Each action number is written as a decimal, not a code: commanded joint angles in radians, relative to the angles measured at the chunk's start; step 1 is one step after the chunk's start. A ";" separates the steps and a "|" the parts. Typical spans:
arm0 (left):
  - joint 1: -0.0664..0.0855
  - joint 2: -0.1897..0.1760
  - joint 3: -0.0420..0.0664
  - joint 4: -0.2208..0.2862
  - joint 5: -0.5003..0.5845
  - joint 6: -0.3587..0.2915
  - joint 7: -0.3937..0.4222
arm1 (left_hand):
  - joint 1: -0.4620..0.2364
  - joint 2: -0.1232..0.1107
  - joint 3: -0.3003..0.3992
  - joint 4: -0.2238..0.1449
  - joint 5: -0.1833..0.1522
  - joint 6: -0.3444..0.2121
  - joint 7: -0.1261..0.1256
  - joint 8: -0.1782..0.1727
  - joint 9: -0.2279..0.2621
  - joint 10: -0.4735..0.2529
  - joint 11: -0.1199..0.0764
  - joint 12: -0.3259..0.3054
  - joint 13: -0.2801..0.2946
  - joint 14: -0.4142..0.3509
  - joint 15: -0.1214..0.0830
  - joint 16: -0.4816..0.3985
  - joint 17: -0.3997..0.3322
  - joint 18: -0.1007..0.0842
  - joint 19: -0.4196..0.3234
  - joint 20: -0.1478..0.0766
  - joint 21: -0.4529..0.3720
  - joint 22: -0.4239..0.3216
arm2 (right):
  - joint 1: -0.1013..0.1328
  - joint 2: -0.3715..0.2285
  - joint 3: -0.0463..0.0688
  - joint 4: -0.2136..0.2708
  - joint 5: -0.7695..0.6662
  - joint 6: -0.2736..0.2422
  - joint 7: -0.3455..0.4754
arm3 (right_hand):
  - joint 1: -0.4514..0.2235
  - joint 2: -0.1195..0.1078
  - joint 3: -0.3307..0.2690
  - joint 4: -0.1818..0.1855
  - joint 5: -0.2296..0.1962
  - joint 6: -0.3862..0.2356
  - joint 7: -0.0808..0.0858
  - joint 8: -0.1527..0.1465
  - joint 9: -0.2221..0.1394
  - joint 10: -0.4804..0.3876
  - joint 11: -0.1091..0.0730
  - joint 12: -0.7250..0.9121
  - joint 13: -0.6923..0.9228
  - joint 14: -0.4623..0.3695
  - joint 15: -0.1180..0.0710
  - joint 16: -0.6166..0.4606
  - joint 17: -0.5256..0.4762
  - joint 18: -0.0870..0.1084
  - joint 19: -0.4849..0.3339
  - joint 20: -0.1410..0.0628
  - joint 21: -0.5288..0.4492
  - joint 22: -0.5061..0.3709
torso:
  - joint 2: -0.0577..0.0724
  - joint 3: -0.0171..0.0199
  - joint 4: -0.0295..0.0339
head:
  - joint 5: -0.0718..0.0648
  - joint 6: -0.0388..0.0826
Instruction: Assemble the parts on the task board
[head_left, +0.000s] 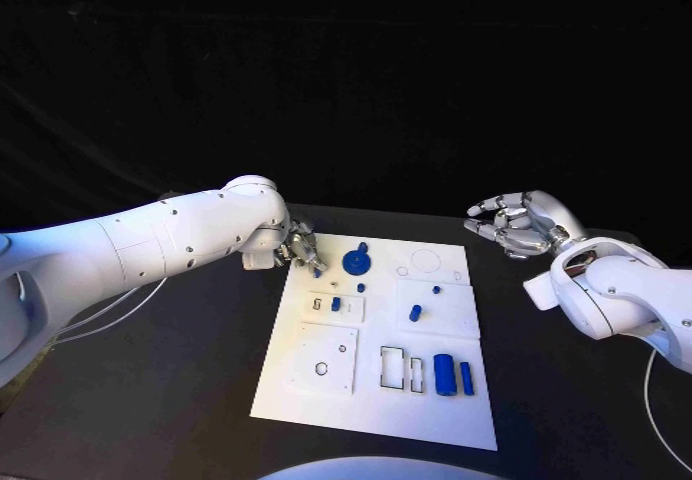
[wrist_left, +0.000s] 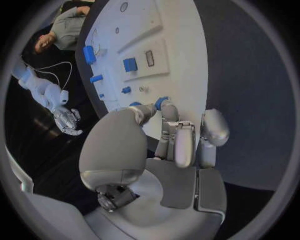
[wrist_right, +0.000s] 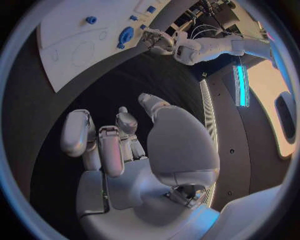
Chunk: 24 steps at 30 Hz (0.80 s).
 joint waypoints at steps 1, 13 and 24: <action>-0.006 0.002 -0.004 -0.001 -0.002 0.041 -0.006 | 0.012 -0.002 0.005 -0.001 0.000 -0.008 0.001 0.004 -0.001 0.003 0.001 0.002 -0.003 0.042 -0.006 0.003 0.031 -0.005 0.000 -0.004 0.004 0.000 | -0.001 0.000 0.000 0.001 -0.004 0.013 0.002 | 0.007 0.000 0.000 0.008 0.003 -0.008 -0.001 0.004 -0.001 0.004 -0.003 0.006 0.000 0.045 -0.008 -0.006 0.033 0.016 -0.004 -0.002 -0.004 0.001 | 0.000 0.0004 0.0016 | -0.001 -0.002; -0.006 0.001 -0.005 -0.001 -0.008 0.044 -0.007 | 0.016 -0.009 0.028 -0.001 0.002 -0.016 0.002 0.009 0.000 -0.004 0.001 -0.002 -0.010 0.042 -0.006 0.003 0.031 -0.004 -0.002 -0.004 0.003 0.000 | -0.001 0.000 0.000 0.001 -0.004 0.012 0.003 | 0.006 0.000 0.000 0.008 0.003 -0.008 -0.001 0.004 -0.001 0.004 -0.003 0.007 0.000 0.045 -0.008 -0.007 0.033 0.016 -0.004 -0.002 -0.004 0.001 | 0.000 0.0001 0.0004 | -0.001 -0.002; -0.006 0.000 -0.005 -0.001 -0.008 0.041 -0.007 | 0.044 -0.013 0.205 -0.111 0.020 -0.051 0.013 0.039 0.012 -0.020 0.009 -0.033 -0.051 0.042 -0.001 0.002 0.031 -0.004 -0.007 -0.001 0.006 0.003 | -0.001 -0.001 0.000 0.002 -0.004 0.011 0.003 | 0.006 0.000 0.000 0.010 0.005 -0.008 -0.001 0.006 -0.001 0.005 -0.003 0.007 -0.001 0.044 -0.009 -0.007 0.032 0.016 -0.005 -0.002 -0.005 0.000 | 0.000 0.0002 0.0009 | 0.000 -0.001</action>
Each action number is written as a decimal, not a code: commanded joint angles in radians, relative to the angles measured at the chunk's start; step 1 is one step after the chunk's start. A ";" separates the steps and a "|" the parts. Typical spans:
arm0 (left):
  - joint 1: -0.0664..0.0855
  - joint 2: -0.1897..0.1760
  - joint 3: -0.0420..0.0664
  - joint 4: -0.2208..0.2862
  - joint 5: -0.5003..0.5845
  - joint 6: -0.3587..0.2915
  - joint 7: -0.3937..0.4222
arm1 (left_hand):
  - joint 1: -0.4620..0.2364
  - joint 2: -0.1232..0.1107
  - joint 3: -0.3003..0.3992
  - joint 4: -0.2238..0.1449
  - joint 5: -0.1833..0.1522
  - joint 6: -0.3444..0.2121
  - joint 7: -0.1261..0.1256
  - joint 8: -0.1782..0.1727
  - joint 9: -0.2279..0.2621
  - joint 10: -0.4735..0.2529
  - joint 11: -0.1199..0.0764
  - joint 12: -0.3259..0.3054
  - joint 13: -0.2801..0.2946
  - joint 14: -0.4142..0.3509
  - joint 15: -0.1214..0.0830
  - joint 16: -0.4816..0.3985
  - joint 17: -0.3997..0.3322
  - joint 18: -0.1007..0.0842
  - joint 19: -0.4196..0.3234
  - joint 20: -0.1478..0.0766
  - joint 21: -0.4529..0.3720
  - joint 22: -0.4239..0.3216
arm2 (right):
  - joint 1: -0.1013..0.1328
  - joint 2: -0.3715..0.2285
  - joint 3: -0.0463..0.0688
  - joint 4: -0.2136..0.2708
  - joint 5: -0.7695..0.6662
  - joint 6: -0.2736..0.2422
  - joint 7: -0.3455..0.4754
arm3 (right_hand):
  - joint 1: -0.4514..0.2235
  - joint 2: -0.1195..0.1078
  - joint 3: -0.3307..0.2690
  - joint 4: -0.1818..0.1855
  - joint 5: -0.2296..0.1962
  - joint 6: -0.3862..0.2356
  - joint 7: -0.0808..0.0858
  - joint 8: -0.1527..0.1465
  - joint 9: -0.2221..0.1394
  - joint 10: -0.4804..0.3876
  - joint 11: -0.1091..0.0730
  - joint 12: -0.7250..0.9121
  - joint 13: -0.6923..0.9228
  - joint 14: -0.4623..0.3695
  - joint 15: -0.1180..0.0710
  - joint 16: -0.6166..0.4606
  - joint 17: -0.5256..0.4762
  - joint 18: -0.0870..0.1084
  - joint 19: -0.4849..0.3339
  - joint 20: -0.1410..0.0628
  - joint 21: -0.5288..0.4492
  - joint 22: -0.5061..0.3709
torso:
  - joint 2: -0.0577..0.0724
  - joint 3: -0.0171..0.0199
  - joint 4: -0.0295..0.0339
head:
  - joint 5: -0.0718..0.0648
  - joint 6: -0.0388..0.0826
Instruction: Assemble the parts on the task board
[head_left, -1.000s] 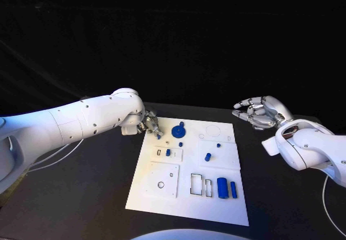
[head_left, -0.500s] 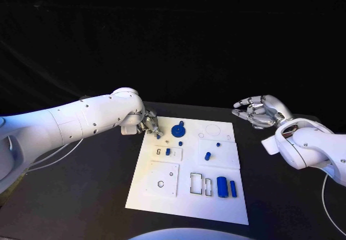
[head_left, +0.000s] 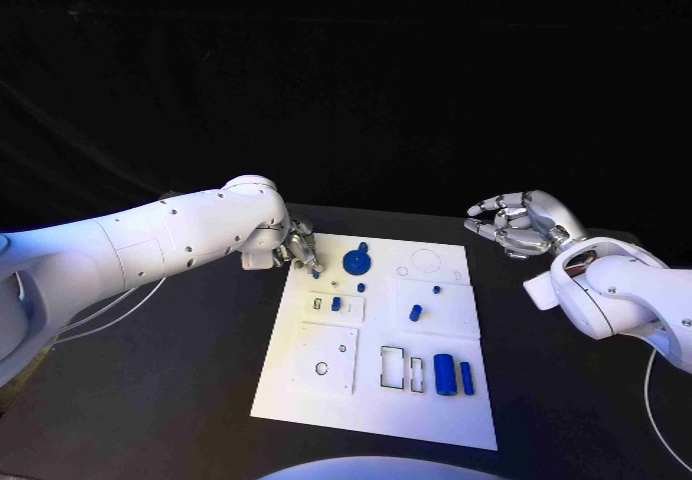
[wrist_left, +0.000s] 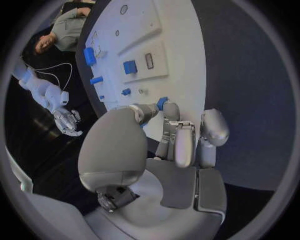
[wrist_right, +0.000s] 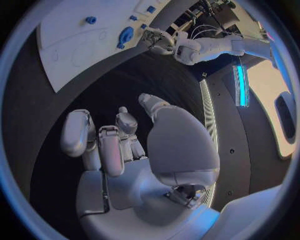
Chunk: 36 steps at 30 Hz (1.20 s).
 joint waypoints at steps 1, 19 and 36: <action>-0.007 0.001 -0.004 0.000 -0.007 0.025 -0.008 | 0.005 0.006 0.119 -0.112 0.017 -0.010 0.001 0.007 0.004 -0.005 0.006 -0.004 -0.005 0.042 0.000 0.002 0.031 -0.004 -0.007 -0.001 0.007 0.002 | -0.001 0.000 0.000 0.001 -0.004 0.011 0.003 | 0.006 0.000 0.000 0.004 0.005 -0.008 -0.001 0.006 -0.001 0.005 -0.003 0.003 -0.001 0.044 -0.009 -0.003 0.033 0.016 -0.005 -0.002 -0.006 0.000 | 0.000 0.0000 0.0000 | 0.000 -0.001; -0.007 -0.002 -0.006 -0.003 0.032 -0.020 -0.001 | -0.056 -0.018 0.194 -0.220 0.201 0.025 -0.002 0.021 0.015 0.048 0.000 0.046 0.064 0.045 -0.005 0.006 0.038 -0.012 0.021 -0.004 0.043 0.057 | -0.001 0.000 0.000 0.002 -0.004 0.012 0.004 | 0.006 0.000 0.000 0.004 0.005 -0.008 -0.001 0.006 -0.001 0.005 -0.003 0.003 -0.001 0.044 -0.009 -0.003 0.033 0.016 -0.005 -0.002 -0.006 0.000 | -0.001 0.0009 0.0003 | 0.004 -0.002; -0.010 -0.065 -0.002 0.063 0.131 -0.134 0.028 | -0.079 -0.039 0.193 -0.258 0.319 0.064 -0.012 0.007 0.023 0.085 -0.009 0.073 0.109 0.046 -0.013 0.007 0.041 -0.019 0.039 -0.012 0.068 0.095 | -0.002 -0.003 0.000 0.001 -0.004 0.011 0.005 | 0.004 -0.001 -0.001 0.007 0.006 -0.008 -0.002 0.009 -0.002 0.007 -0.003 0.006 0.001 0.045 -0.009 -0.003 0.034 0.016 -0.005 -0.002 -0.007 0.000 | -0.001 -0.0004 0.0004 | 0.003 -0.001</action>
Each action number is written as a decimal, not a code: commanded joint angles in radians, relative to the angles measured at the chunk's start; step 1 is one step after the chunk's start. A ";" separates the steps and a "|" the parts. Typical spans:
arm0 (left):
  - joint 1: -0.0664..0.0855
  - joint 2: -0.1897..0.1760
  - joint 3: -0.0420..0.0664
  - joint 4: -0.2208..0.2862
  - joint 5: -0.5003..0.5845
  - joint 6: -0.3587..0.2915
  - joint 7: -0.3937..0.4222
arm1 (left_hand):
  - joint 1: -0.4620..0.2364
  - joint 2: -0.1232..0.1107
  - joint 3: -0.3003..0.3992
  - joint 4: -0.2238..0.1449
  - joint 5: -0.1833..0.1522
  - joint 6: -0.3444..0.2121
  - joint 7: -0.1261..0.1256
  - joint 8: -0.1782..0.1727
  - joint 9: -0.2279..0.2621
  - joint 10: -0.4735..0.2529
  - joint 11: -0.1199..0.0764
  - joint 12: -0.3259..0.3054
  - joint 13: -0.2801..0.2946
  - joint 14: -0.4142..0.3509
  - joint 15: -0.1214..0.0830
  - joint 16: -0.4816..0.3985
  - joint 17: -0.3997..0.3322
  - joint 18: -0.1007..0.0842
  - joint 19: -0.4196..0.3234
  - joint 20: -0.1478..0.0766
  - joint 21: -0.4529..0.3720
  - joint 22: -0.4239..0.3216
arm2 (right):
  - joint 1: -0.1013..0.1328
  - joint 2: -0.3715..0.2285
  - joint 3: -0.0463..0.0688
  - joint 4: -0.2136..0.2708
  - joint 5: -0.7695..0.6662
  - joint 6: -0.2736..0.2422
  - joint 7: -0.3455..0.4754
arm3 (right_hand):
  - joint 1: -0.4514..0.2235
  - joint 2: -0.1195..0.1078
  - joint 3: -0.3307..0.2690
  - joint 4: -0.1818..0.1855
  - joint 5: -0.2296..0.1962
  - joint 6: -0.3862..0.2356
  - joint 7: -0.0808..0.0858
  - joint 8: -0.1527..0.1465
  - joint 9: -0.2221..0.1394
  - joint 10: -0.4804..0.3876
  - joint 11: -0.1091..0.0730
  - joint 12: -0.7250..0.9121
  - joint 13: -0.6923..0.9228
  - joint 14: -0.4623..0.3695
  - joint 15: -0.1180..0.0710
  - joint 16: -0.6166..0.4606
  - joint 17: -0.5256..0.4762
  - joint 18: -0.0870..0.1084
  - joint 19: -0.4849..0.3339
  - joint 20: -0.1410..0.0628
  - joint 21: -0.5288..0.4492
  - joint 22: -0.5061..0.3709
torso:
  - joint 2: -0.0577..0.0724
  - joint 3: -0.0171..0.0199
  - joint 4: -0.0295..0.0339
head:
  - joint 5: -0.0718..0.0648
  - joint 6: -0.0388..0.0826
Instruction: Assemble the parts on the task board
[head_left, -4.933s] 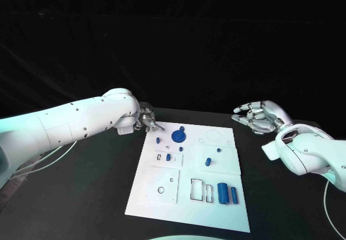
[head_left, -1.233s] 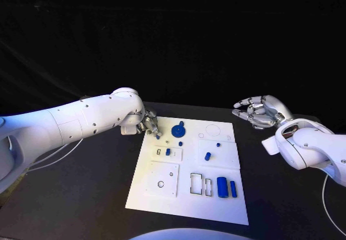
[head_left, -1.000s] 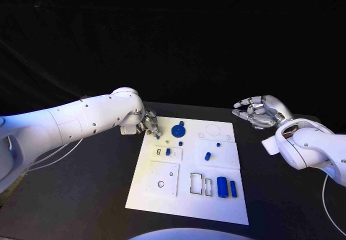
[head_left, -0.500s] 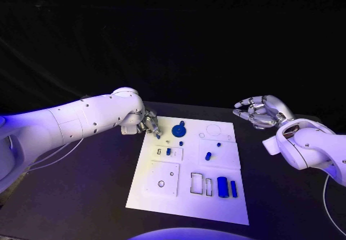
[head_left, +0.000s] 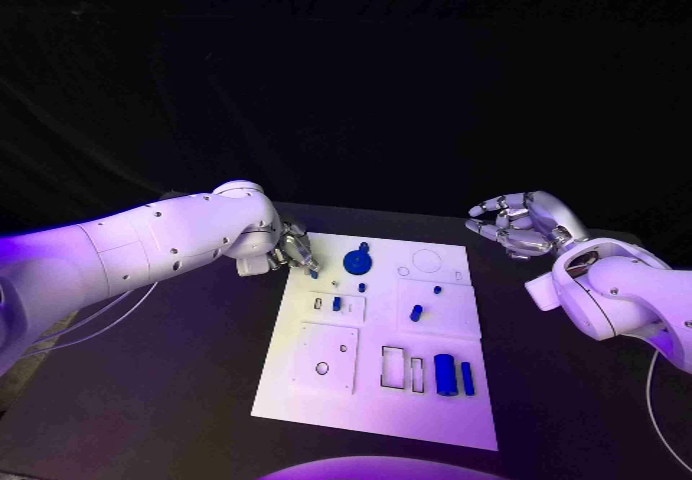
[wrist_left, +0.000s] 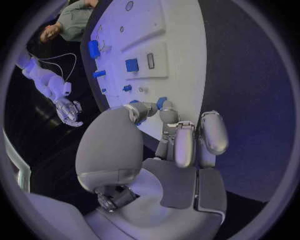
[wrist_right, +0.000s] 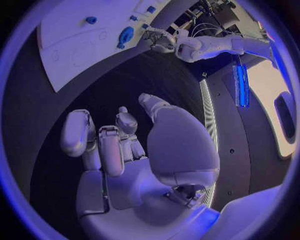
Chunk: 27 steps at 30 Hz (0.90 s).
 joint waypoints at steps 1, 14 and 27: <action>0.000 -0.018 0.004 0.032 0.047 -0.065 0.027 | -0.008 -0.005 0.223 -0.229 0.008 0.009 -0.002 -0.007 0.002 0.009 0.000 0.008 0.005 0.049 -0.009 0.007 0.041 -0.019 0.005 0.000 0.007 0.002 | -0.001 -0.002 0.000 0.001 -0.004 0.011 0.005 | 0.004 -0.001 -0.001 0.008 0.006 -0.008 -0.002 0.004 -0.002 0.007 -0.003 0.006 0.001 0.045 -0.009 -0.003 0.034 0.016 -0.005 -0.002 -0.007 0.000 | 0.000 -0.0005 0.0014 | -0.001 -0.001; -0.001 -0.124 0.010 0.212 0.003 -0.125 0.071 | -0.010 -0.011 0.225 -0.236 0.020 0.018 -0.005 -0.011 0.002 0.017 -0.003 0.014 0.014 0.050 -0.011 0.007 0.041 -0.020 0.009 -0.002 0.011 0.008 | -0.004 -0.004 0.000 0.000 -0.003 0.010 0.005 | 0.004 -0.001 -0.001 0.008 0.006 -0.008 -0.002 0.004 -0.002 0.007 -0.003 0.006 0.001 0.045 -0.009 -0.003 0.034 0.016 -0.005 -0.002 -0.007 0.000 | 0.000 -0.0016 0.0018 | -0.001 -0.003; -0.022 -0.184 0.008 0.323 -0.040 -0.098 0.078 | -0.011 -0.013 0.225 -0.238 0.023 0.022 -0.006 -0.013 0.002 0.022 -0.004 0.018 0.021 0.050 -0.012 0.007 0.042 -0.021 0.011 -0.002 0.014 0.013 | -0.008 -0.004 0.000 -0.002 -0.003 0.009 0.004 | 0.003 -0.001 -0.001 0.010 0.007 -0.008 -0.002 0.006 -0.002 0.007 -0.004 0.006 0.000 0.045 -0.009 -0.003 0.033 0.017 -0.005 -0.002 -0.008 -0.001 | -0.002 -0.0010 0.0039 | 0.008 -0.013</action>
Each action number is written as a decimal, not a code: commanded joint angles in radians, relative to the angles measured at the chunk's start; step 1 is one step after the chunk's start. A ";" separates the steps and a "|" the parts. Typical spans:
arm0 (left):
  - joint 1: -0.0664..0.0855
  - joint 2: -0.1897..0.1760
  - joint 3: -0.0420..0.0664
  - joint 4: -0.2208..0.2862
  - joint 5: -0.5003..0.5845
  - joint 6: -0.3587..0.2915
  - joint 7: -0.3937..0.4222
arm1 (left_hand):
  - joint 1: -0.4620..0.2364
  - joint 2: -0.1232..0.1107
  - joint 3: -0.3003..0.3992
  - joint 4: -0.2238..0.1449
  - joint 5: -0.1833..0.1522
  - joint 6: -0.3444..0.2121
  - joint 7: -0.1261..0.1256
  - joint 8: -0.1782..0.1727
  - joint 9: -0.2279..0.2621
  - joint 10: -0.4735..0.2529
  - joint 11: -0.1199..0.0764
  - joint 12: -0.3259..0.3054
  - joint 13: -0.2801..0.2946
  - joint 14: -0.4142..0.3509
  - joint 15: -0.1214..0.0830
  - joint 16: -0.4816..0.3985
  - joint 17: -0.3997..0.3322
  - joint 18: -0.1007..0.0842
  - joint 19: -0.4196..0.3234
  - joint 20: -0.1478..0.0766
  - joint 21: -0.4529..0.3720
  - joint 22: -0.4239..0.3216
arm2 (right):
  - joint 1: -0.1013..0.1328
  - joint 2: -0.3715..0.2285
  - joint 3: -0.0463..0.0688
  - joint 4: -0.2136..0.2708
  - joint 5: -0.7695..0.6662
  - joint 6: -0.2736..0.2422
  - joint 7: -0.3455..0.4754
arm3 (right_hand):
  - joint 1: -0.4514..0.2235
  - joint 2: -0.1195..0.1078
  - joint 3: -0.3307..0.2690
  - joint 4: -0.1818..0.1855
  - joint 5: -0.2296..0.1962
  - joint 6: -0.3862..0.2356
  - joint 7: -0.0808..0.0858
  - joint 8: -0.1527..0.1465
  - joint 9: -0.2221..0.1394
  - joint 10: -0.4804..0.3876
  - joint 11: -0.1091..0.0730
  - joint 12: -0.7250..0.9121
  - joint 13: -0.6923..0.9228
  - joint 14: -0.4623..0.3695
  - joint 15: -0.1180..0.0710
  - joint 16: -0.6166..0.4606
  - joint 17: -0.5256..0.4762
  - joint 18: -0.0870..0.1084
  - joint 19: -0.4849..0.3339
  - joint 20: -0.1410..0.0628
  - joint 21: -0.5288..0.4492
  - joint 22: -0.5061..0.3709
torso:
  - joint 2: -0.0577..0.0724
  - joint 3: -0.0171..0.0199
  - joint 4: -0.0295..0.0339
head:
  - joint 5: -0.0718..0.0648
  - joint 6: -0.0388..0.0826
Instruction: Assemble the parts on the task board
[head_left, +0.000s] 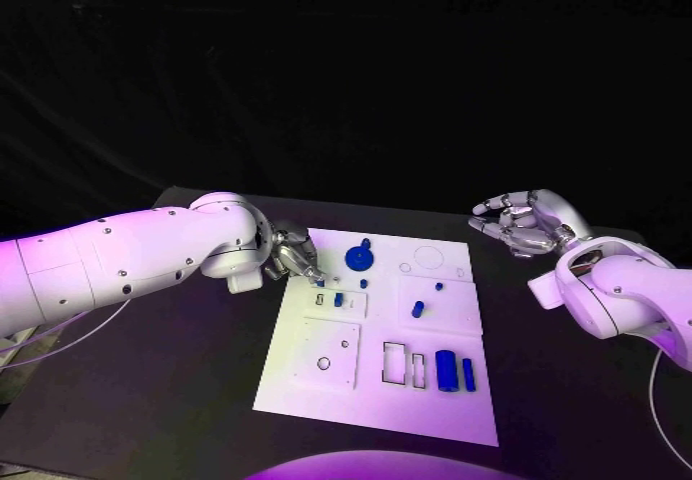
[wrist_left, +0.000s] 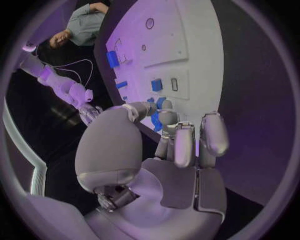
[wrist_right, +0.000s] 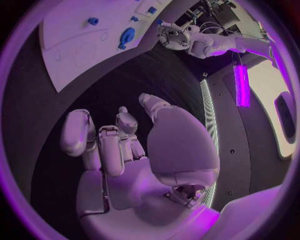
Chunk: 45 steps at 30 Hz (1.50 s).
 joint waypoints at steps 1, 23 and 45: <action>-0.006 -0.002 -0.001 0.016 -0.030 0.012 0.019 | 0.001 -0.002 0.228 -0.235 0.005 0.008 0.002 -0.003 0.001 0.009 0.001 0.005 0.001 0.050 -0.005 0.003 0.042 -0.011 0.008 0.001 0.006 0.001 | -0.002 0.001 0.000 0.000 -0.004 0.010 0.004 | 0.003 -0.001 0.003 0.006 0.007 -0.008 -0.002 0.006 -0.001 0.003 0.000 0.006 0.000 0.045 -0.009 -0.003 0.032 0.017 -0.005 -0.002 -0.002 -0.001 | -0.001 -0.0001 0.0013 | 0.003 -0.002; -0.032 0.006 -0.007 0.020 -0.099 0.054 -0.012 | 0.000 -0.003 0.228 -0.236 0.007 0.011 0.001 -0.005 0.001 0.012 0.000 0.007 0.004 0.050 -0.006 0.003 0.042 -0.011 0.009 0.001 0.007 0.004 | -0.007 0.000 0.000 -0.002 -0.004 0.009 0.003 | 0.003 -0.001 0.003 0.006 0.007 -0.008 -0.002 0.006 -0.001 0.003 0.000 0.006 0.000 0.045 -0.009 -0.003 0.032 0.017 -0.005 -0.002 -0.002 -0.001 | 0.003 0.0007 -0.0020 | 0.010 -0.005; -0.032 0.028 -0.007 -0.007 -0.111 0.079 -0.015 | -0.001 -0.004 0.228 -0.237 0.007 0.013 0.000 -0.006 0.001 0.014 0.000 0.009 0.008 0.050 -0.006 0.003 0.041 -0.012 0.009 0.001 0.008 0.005 | -0.007 0.000 0.000 0.000 -0.004 0.008 0.004 | 0.003 -0.001 0.003 0.006 0.007 -0.008 -0.002 0.006 -0.001 0.003 0.000 0.006 0.000 0.045 -0.009 -0.003 0.032 0.017 -0.005 -0.002 -0.002 -0.001 | 0.002 0.0014 -0.0014 | 0.008 -0.012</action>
